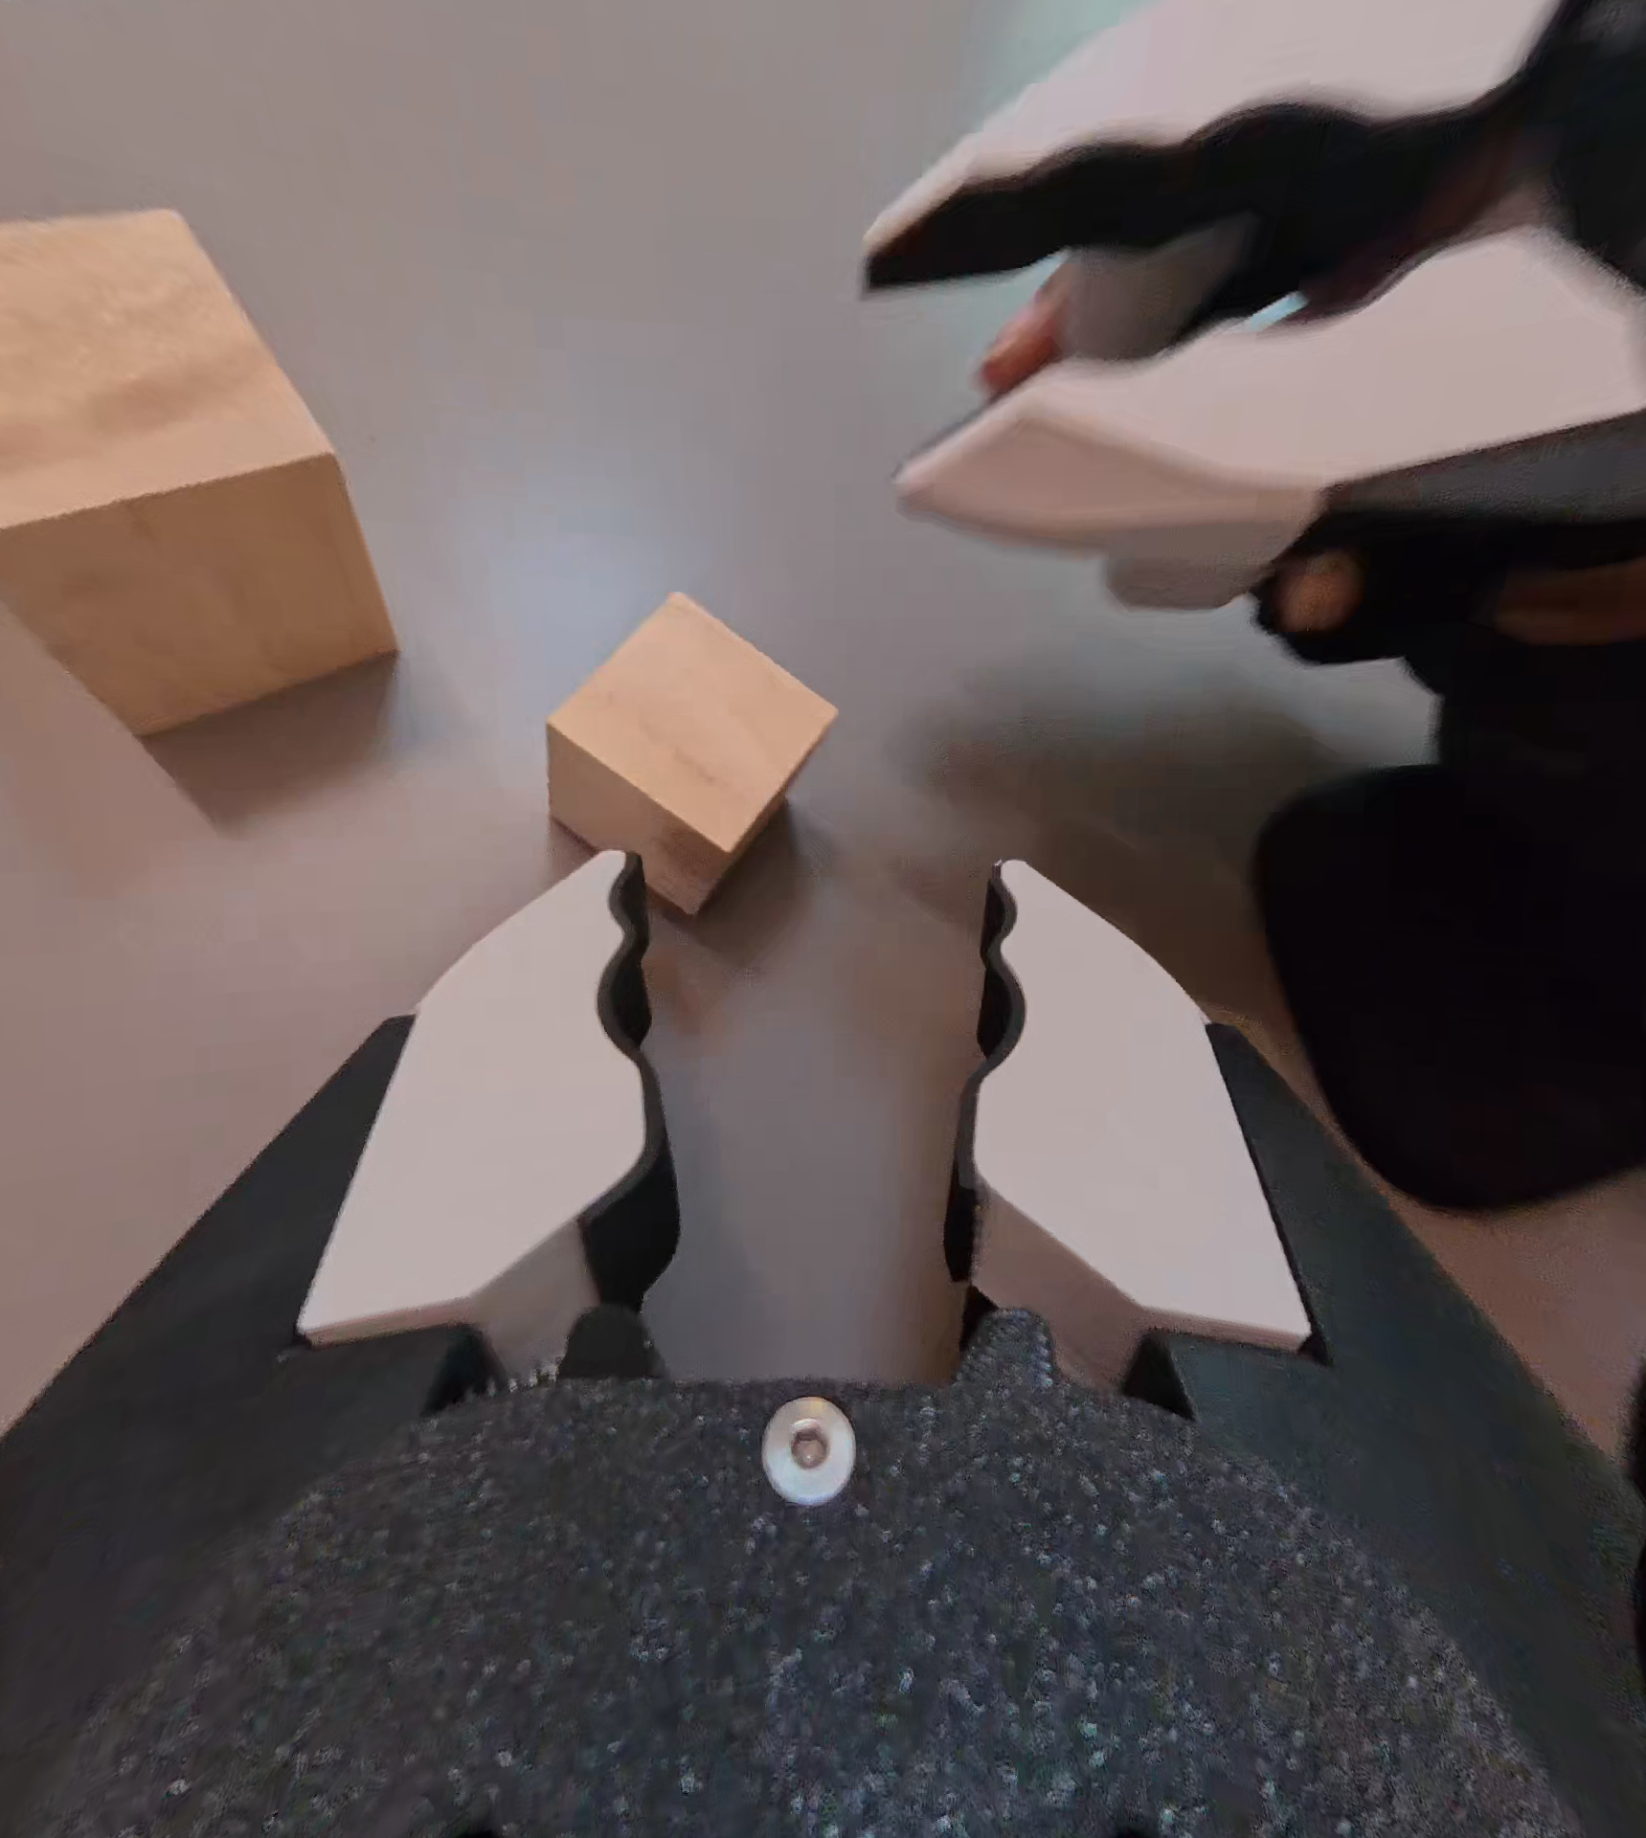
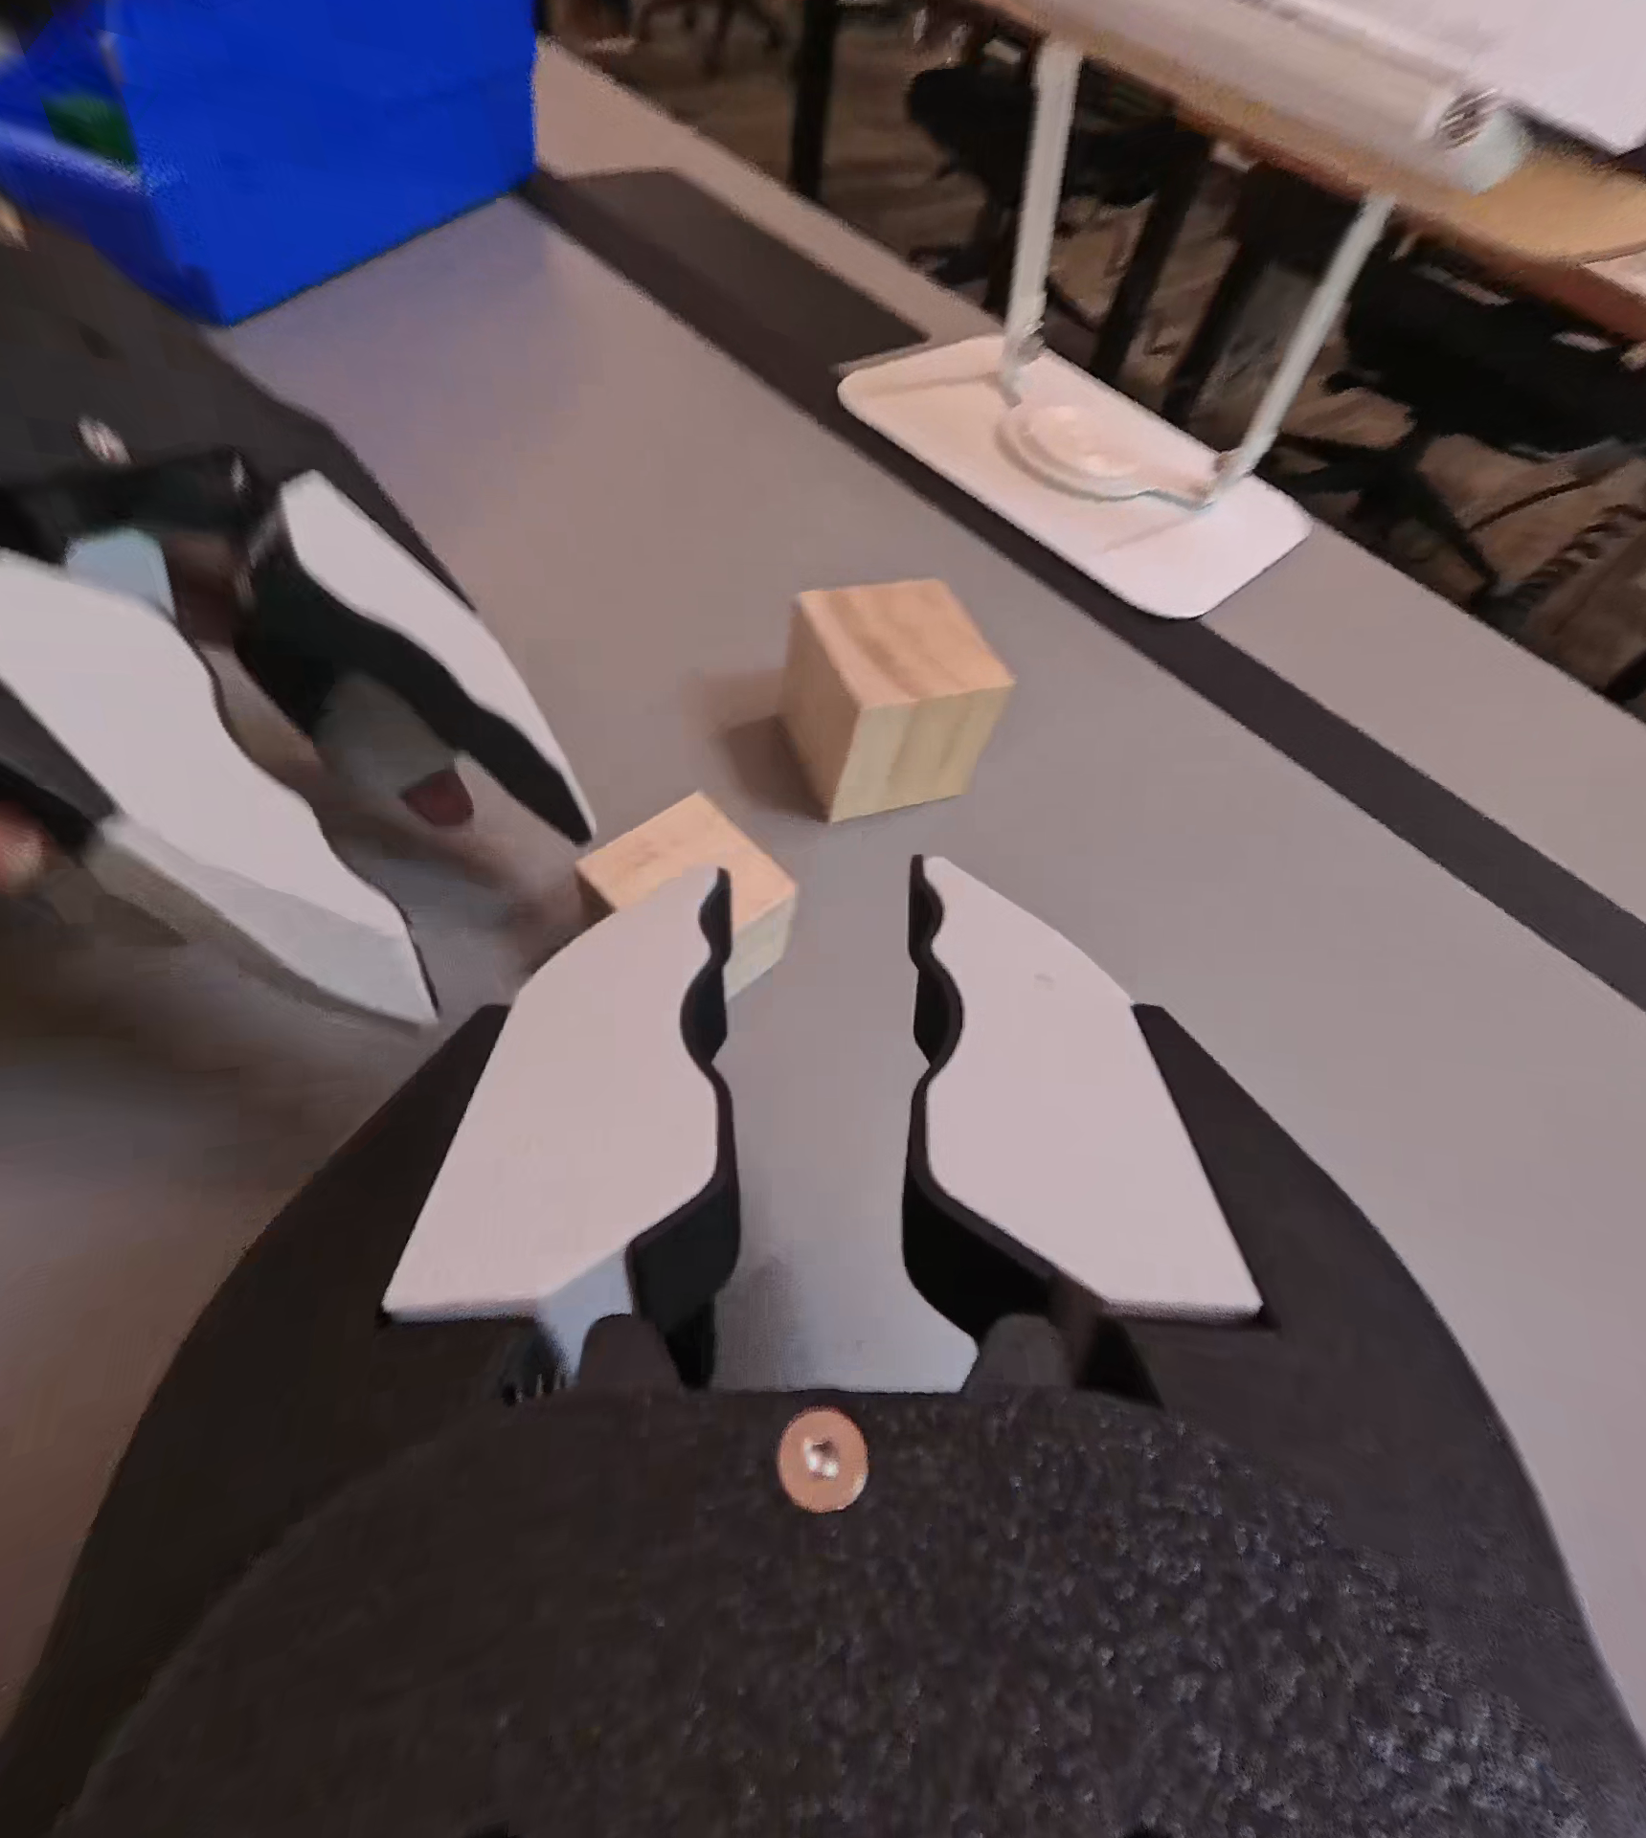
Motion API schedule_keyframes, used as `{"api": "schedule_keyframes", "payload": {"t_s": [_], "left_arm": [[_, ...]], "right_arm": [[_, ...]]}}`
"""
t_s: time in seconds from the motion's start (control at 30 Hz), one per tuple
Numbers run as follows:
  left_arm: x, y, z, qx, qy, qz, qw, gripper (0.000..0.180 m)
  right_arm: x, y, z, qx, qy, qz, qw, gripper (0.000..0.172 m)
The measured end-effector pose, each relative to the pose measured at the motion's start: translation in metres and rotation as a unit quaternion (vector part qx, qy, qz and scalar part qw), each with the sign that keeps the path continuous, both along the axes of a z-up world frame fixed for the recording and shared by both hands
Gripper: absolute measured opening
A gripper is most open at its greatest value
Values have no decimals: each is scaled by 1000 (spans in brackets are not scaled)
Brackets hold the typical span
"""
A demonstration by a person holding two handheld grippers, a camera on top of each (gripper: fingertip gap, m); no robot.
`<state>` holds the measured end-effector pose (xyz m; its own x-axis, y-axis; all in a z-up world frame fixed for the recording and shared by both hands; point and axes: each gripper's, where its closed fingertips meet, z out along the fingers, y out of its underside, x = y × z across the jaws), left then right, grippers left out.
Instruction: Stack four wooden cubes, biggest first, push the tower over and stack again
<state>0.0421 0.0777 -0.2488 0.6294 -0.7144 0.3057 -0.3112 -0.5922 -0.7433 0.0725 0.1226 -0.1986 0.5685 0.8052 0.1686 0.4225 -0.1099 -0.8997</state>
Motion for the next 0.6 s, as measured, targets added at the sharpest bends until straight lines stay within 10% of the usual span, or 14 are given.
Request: {"api": "schedule_keyframes", "payload": {"t_s": [0.23, 0.4, 0.6], "left_arm": [[-74, 1, 52, 83, -28, 27, 996, 51], [-166, 14, 98, 166, -40, 159, 972, 45], [-353, 22, 138, 221, -12, 419, 881, 40]], "right_arm": [[-30, -8, -57, -29, -139, 113, 983, 82], [-31, -5, -66, -43, -157, 125, 979, 52], [36, 40, -41, -27, -134, -24, 990, 47]]}}
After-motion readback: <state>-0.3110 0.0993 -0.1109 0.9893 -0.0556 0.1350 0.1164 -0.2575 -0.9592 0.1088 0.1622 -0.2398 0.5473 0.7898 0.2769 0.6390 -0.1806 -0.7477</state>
